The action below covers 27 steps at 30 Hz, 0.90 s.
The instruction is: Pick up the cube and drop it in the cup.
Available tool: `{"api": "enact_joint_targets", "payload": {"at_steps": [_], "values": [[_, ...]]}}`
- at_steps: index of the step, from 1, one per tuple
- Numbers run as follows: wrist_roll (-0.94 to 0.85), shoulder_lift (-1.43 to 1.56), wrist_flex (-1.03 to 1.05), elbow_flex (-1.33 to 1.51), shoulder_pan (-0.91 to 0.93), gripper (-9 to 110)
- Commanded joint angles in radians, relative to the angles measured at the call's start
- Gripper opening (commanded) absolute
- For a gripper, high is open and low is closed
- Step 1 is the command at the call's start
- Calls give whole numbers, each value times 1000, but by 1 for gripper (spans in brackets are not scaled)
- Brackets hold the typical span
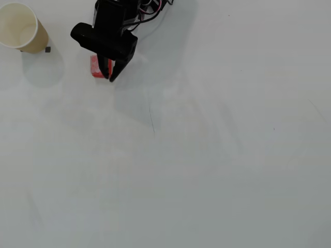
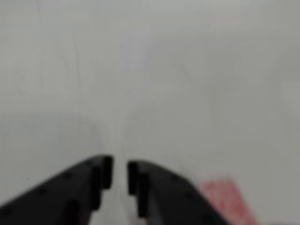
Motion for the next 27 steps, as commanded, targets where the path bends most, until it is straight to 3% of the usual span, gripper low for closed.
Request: {"api": "enact_joint_targets", "payload": {"at_steps": [1,27], "values": [[-3,29,12,35,11,0],[-5,20,-12,35,54,1]]}}
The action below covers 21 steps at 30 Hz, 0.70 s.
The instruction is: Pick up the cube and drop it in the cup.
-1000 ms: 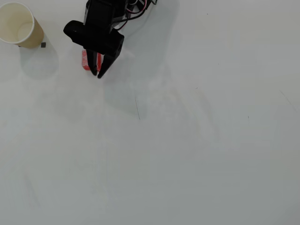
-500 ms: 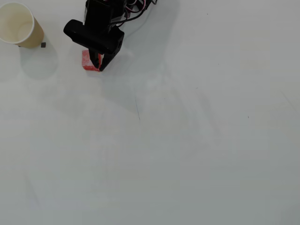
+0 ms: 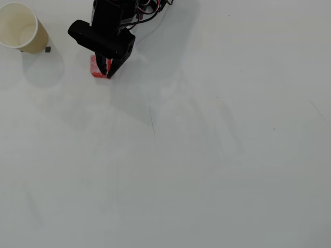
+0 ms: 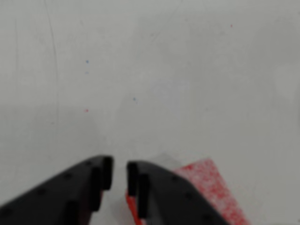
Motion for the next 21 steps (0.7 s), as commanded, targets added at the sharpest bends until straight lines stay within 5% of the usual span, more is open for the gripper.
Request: {"api": "enact_joint_targets", "payload": {"at_steps": [1,11,21], "values": [[-6,20,-23,35,11,1],[-49,18,-26,35,52,1],[-129,25,-60,35,86,18]]}}
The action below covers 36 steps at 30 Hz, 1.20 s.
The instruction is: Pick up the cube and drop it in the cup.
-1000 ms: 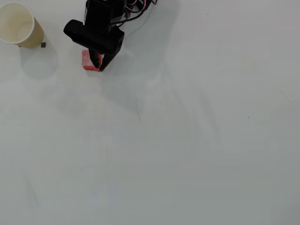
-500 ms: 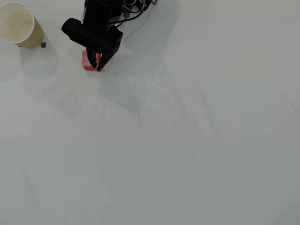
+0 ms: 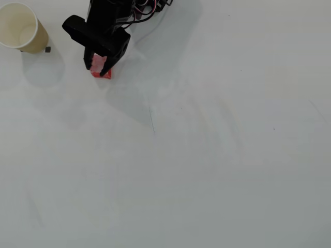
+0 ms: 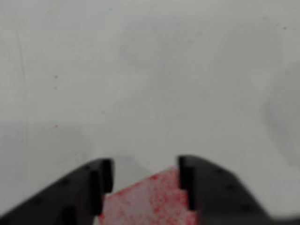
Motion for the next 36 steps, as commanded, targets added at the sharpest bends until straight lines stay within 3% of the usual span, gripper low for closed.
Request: {"api": "enact_joint_targets", "payload": {"at_steps": [1,9,12,36], "values": [[-23,25,-32,35,11,20],[-46,15,-20,35,-11,35],[-51,-60,-110,34,-23,41],[-51,-483,-97,-210,-95,41]]}}
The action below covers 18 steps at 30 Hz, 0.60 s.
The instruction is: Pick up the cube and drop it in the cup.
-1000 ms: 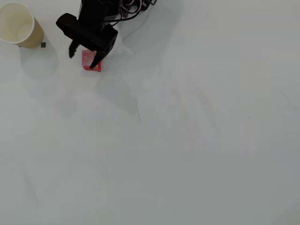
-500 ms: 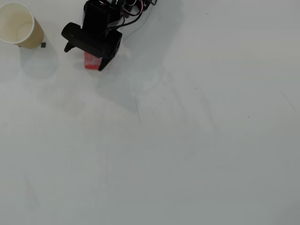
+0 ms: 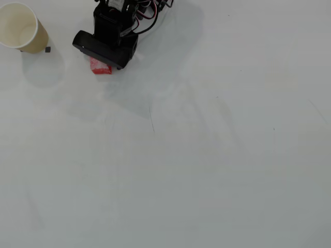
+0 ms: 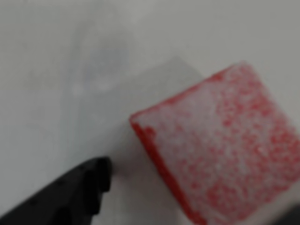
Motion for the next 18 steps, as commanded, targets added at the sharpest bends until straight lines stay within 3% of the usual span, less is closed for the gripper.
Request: {"api": "enact_joint_targets", "payload": {"at_steps": [1,18], "values": [[-12,-9,-6,-118,5,41],[-14,-126,-97,-158,60,41]]}}
